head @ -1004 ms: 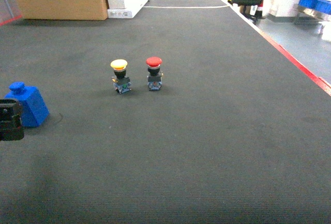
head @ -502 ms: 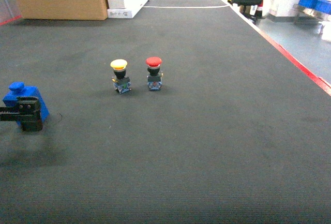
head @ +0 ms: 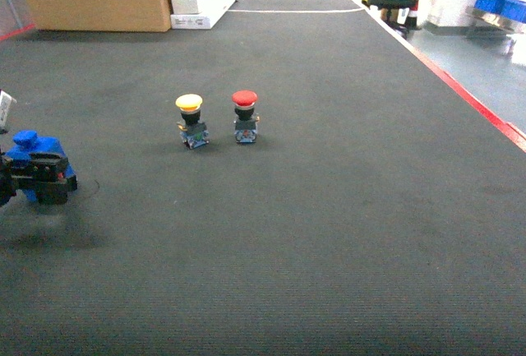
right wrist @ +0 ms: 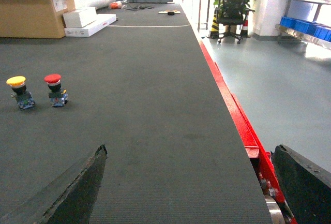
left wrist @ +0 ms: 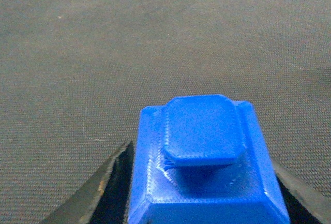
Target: Pick blue part to blue bin on bottom shelf
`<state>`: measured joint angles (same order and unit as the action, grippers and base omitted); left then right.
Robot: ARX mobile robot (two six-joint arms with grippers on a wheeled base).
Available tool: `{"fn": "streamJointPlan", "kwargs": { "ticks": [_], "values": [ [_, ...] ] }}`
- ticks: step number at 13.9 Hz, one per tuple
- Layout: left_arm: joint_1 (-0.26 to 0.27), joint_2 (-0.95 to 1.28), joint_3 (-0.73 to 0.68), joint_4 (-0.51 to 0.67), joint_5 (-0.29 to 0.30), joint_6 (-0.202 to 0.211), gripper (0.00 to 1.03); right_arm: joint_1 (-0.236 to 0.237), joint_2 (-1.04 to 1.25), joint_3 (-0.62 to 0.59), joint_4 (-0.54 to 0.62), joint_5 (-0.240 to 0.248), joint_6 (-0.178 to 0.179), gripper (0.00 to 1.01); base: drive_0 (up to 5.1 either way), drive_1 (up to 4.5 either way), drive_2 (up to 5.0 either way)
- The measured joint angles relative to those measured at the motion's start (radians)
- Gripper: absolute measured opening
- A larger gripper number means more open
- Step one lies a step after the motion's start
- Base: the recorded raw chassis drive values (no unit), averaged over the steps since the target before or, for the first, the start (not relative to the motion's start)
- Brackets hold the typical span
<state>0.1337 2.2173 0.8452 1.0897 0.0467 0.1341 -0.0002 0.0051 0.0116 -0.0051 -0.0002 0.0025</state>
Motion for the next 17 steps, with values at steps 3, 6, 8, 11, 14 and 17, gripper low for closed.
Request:
{"fn": "streamJointPlan", "kwargs": {
  "ticks": [3, 6, 8, 11, 14, 17],
  "values": [
    [0.0, 0.002, -0.006, 0.017, -0.005, 0.005, 0.45, 0.0, 0.0, 0.0, 0.0, 0.0, 0.0, 0.98, 0.0, 0.0, 0.0],
    [-0.007, -0.129, -0.192, 0.109, -0.043, 0.006, 0.44, 0.0, 0.0, 0.0, 0.0, 0.0, 0.0, 0.98, 0.0, 0.0, 0.0],
    [-0.011, -0.336, -0.348, 0.061, -0.101, 0.013, 0.44, 0.0, 0.0, 0.0, 0.0, 0.0, 0.0, 0.98, 0.0, 0.0, 0.0],
    [-0.11, -1.028, -0.496, -0.343, -0.185, 0.019, 0.44, 0.0, 0.0, 0.0, 0.0, 0.0, 0.0, 0.98, 0.0, 0.0, 0.0],
    [-0.285, -1.599, -0.533, -0.759, -0.402, -0.007, 0.44, 0.0, 0.0, 0.0, 0.0, 0.0, 0.0, 0.98, 0.0, 0.0, 0.0],
    [-0.458, -1.877, -0.588, -0.994, -0.579, -0.08, 0.44, 0.0, 0.0, 0.0, 0.0, 0.0, 0.0, 0.98, 0.0, 0.0, 0.0]
  ]
}}
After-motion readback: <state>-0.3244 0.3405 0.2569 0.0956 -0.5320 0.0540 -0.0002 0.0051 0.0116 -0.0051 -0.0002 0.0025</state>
